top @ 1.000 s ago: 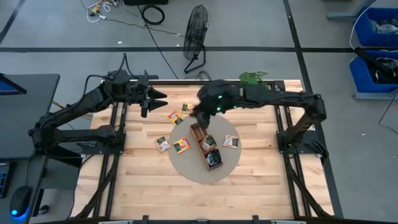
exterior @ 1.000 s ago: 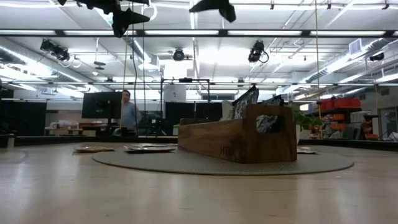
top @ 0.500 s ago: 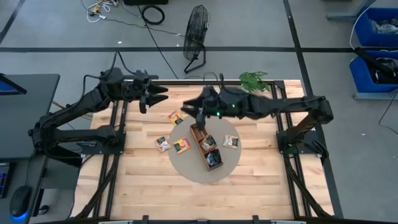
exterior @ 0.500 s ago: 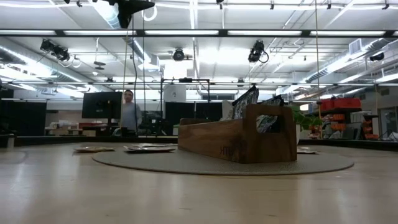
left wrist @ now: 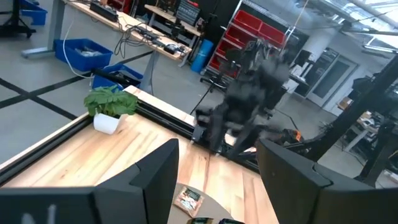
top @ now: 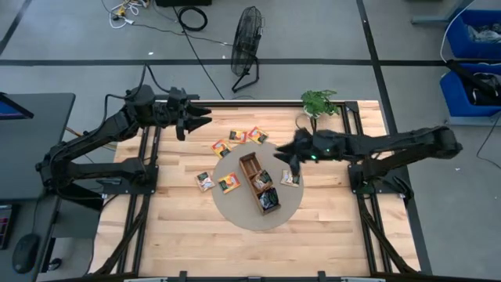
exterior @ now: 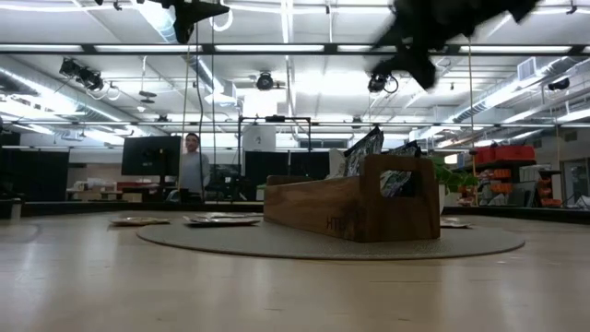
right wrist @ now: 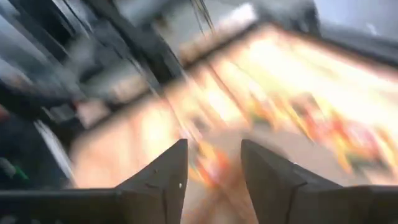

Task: Pick & Place Tea
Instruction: Put the brown tea bag into the middle section of the wooden organizer

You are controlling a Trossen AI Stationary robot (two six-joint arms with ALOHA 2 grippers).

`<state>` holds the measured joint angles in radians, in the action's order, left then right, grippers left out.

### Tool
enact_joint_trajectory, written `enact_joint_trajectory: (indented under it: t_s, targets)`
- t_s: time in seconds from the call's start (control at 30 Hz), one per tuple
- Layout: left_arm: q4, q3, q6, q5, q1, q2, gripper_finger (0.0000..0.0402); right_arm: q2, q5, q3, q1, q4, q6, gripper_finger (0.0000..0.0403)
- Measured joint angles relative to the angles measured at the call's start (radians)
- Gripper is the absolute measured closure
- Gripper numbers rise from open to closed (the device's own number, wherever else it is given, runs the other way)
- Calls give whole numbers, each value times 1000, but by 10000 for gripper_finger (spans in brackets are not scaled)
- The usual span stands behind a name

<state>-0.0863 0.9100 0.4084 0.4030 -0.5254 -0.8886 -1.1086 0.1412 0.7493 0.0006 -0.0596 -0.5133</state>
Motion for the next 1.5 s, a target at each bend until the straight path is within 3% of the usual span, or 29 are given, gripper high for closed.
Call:
enact_joint_trajectory:
  t_s: [0.27,0.6,0.8,1.03,1.2,1.5]
  targets:
    - [-32,0,6,-10,0,0,181,82,-82,-231,4,-183,-11,246]
    - [-65,0,25,-20,0,-1,181,83,-45,-362,13,-201,198,246]
    - [-79,0,25,-37,0,-1,181,80,-42,-439,13,-123,288,246]
    - [-85,0,26,-49,0,-1,181,74,38,-466,13,-58,325,246]
    - [-84,0,27,-57,0,-1,181,29,-6,-474,13,-31,338,246]
    - [-85,0,47,-57,0,-1,181,-66,8,-474,13,79,346,246]
